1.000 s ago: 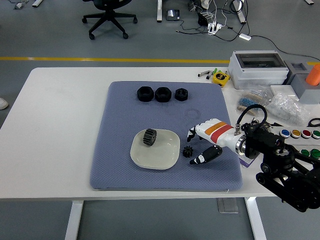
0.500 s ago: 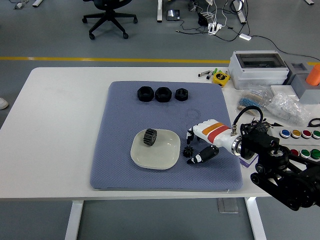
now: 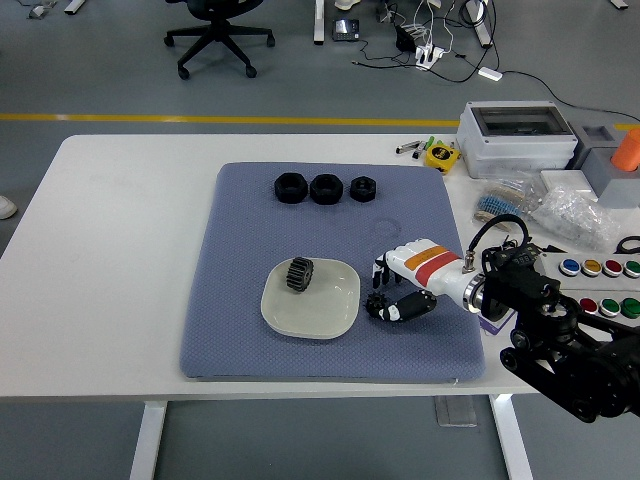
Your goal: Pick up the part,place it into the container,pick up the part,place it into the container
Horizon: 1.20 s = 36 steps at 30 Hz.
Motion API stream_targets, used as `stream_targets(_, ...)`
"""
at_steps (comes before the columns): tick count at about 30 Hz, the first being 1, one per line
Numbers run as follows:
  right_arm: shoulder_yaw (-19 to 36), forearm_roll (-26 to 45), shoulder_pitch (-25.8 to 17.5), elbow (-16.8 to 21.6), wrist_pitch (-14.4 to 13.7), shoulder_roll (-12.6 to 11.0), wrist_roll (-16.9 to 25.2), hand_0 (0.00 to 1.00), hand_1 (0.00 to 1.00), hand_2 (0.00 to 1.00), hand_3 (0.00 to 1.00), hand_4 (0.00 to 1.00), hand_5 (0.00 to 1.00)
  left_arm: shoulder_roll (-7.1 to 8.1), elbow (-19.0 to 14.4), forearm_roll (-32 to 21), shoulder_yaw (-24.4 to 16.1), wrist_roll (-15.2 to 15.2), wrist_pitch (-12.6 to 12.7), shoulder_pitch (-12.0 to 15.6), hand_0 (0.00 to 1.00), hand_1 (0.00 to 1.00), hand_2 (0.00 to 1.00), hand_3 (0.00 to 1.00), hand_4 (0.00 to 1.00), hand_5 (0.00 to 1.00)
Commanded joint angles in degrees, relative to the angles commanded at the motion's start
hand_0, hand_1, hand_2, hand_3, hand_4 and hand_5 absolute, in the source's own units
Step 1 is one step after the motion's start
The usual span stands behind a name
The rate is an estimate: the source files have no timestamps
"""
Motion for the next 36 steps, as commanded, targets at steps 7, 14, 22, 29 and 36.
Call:
stream_targets(7, -0.87, -1.28, -0.22, -0.32, -1.75, 0.01, -0.29, 0.095, 0.315, 0.465, 0.504, 0.793, 0.603, 0.00, 0.00, 0.22, -0.11, -0.08, -0.04, -0.07, 0.620, 0.621, 0.686, 0.753, 0.780, 0.742)
stream_targets(14, -1.07, -1.27, -0.30, -0.31, -0.81, -0.12, -0.45, 0.065, 0.240, 0.419, 0.487, 0.774, 0.583, 0.01, 0.00, 0.75, -0.53, -0.04, -0.08, -0.04, 0.620, 0.621, 0.684, 0.753, 0.779, 0.742)
stream_targets(22, -0.96, -0.64, -0.49, 0.20, -1.29, -0.31, -0.26, 0.002, 0.093, 0.241, 0.416, 0.765, 0.547, 0.01, 0.00, 1.14, -0.90, -0.01, -0.10, 0.02, 0.619, 0.620, 0.685, 0.753, 0.778, 0.743)
stream_targets(29, -1.24, -0.29, -0.64, 0.19, -2.13, -0.33, -0.51, 0.002, 0.016, 0.142, 0.344, 0.767, 0.541, 0.02, 0.00, 1.66, -1.23, 0.01, -0.13, 0.07, 0.622, 0.619, 0.685, 0.752, 0.777, 0.743)
stream_targets(36, -1.31, -0.06, -0.81, 0.20, -2.49, -0.42, -0.63, 0.002, 0.002, 0.089, 0.280, 0.767, 0.535, 0.02, 0.00, 2.01, -1.52, -0.05, -0.15, -0.04, 0.620, 0.619, 0.684, 0.752, 0.778, 0.744)
